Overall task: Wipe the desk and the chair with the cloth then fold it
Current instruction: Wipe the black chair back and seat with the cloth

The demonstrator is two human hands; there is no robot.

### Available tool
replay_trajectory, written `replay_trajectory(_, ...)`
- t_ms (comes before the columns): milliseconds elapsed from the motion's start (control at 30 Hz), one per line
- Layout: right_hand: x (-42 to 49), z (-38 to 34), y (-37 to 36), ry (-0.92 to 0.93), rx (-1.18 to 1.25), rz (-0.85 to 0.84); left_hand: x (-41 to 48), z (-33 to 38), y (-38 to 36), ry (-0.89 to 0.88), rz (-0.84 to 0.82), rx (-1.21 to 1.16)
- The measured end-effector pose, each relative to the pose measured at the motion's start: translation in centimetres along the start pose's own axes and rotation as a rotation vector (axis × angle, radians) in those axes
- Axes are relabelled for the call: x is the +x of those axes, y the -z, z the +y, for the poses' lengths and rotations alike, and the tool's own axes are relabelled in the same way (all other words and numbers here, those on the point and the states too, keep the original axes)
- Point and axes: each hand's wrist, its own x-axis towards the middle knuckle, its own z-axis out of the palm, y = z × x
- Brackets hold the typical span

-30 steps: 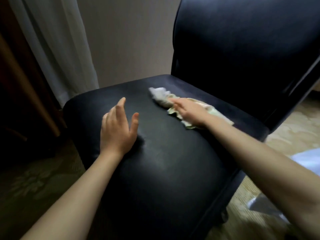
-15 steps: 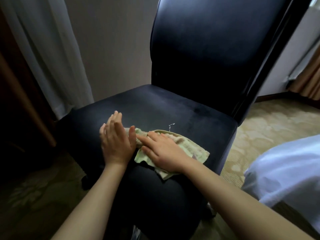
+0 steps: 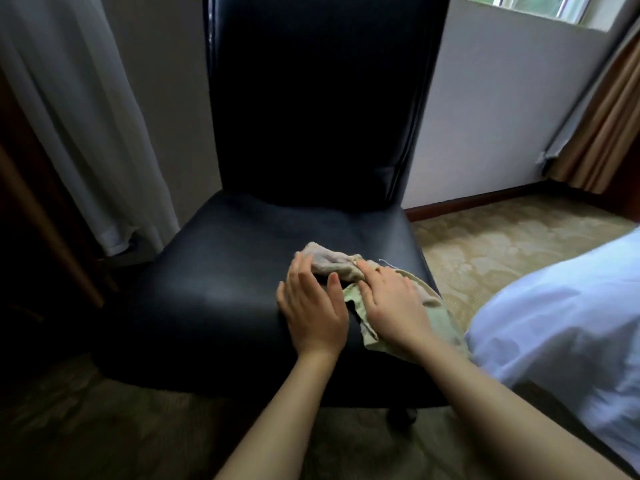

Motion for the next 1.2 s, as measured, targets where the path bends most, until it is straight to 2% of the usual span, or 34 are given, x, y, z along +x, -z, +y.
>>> replay_trajectory(100, -0.8, 1.6, 0.3, -0.063, -0.021, 0.039, 0.4, 0.4, 0.4, -0.027, -0.064, -0.019)
replay_trajectory(233, 1.4, 4.2, 0.6, -0.043, -0.033, 0.024, 4.6, -3.6, 3.2, -0.058, -0.098, 0.226)
replay_trajectory(300, 2.5, 5.3, 0.7, -0.044, -0.032, 0.034, 6.9, -6.6, 5.4, 0.045, -0.172, 0.381)
replay_trajectory(400, 4.0, 6.6, 0.5, -0.161, -0.046, 0.065, 8.1, -10.2, 7.9, 0.268, -0.259, 0.6)
replay_trajectory(500, 5.4, 7.4, -0.1, -0.322, -0.026, 0.086, 7.8, -9.8, 7.8, 0.563, -0.279, 0.538)
replay_trajectory(667, 6.5, 6.5, -0.4, -0.42, -0.003, 0.031, 6.3, -7.8, 6.9, 0.625, -0.221, 0.475)
replay_trajectory(733, 6.2, 3.6, 0.0, -0.358, -0.035, 0.027, 5.9, -7.5, 6.7, 0.628, -0.188, 0.448)
replay_trajectory(800, 5.1, -0.9, 0.2, -0.222, -0.041, 0.013, 5.6, -7.2, 6.6, 0.636, -0.163, 0.393)
replay_trajectory(933, 0.6, -11.3, -1.4, 0.119, 0.105, -0.087, 5.2, -7.1, 6.8, 0.653, -0.073, 0.243)
replay_trajectory(1000, -1.3, -14.4, -1.8, 0.23, 0.166, -0.147, 5.2, -7.2, 7.0, 0.625, -0.017, 0.215)
replay_trajectory(1100, -1.5, -13.9, -1.5, 0.281, 0.174, -0.16, 5.1, -7.3, 7.2, 0.549, 0.041, 0.187)
replay_trajectory(1200, -0.8, -9.9, -1.2, 0.295, 0.152, -0.085, 4.9, -7.7, 7.3, 0.485, 0.059, 0.158)
